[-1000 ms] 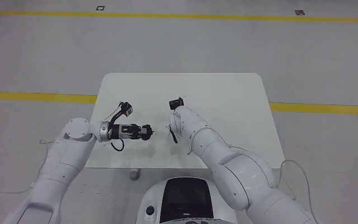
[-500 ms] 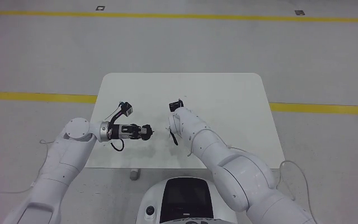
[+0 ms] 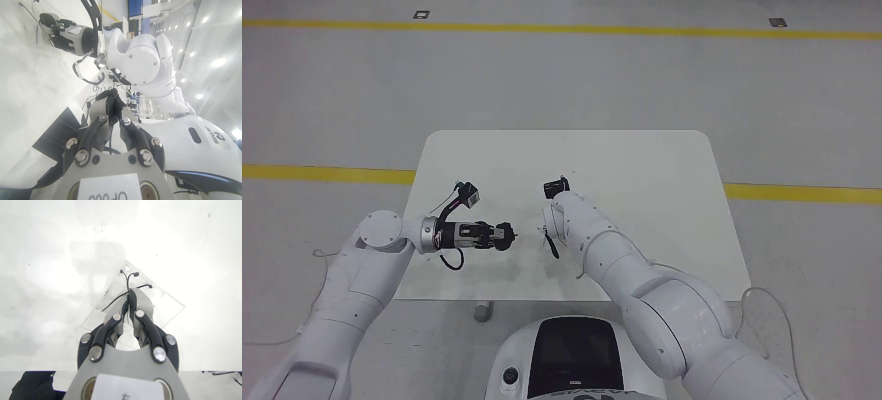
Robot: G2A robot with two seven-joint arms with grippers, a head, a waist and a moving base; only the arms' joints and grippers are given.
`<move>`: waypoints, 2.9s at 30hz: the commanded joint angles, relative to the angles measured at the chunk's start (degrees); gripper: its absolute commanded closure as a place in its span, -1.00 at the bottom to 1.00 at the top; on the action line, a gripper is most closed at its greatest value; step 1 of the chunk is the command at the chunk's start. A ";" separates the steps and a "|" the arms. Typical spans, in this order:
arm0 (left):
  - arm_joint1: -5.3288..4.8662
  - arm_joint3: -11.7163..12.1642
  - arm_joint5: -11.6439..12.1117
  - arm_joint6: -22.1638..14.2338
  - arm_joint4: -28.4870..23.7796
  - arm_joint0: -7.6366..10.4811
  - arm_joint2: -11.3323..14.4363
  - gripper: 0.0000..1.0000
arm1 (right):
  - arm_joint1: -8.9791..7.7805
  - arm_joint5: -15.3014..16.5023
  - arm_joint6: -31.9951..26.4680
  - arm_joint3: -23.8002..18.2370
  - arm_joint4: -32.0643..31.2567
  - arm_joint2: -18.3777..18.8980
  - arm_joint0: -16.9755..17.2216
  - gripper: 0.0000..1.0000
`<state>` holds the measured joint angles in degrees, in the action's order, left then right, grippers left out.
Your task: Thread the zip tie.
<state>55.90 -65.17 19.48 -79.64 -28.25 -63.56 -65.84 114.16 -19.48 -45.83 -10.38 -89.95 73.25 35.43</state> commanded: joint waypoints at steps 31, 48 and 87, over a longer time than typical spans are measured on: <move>0.00 0.00 0.00 0.00 0.00 0.00 0.00 1.00 | -0.43 1.54 -6.57 -3.64 0.22 -5.67 0.29 1.00; 0.00 0.00 0.00 0.00 0.00 0.00 0.00 1.00 | -1.16 2.95 -7.66 -5.96 3.48 -7.61 0.92 1.00; 0.00 0.00 0.00 0.00 0.00 0.00 0.00 1.00 | -11.65 7.24 -22.96 -42.78 0.00 -16.01 18.36 1.00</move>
<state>55.90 -65.17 19.48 -79.64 -28.25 -63.56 -65.84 102.74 -12.31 -68.62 -52.62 -89.95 57.30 53.53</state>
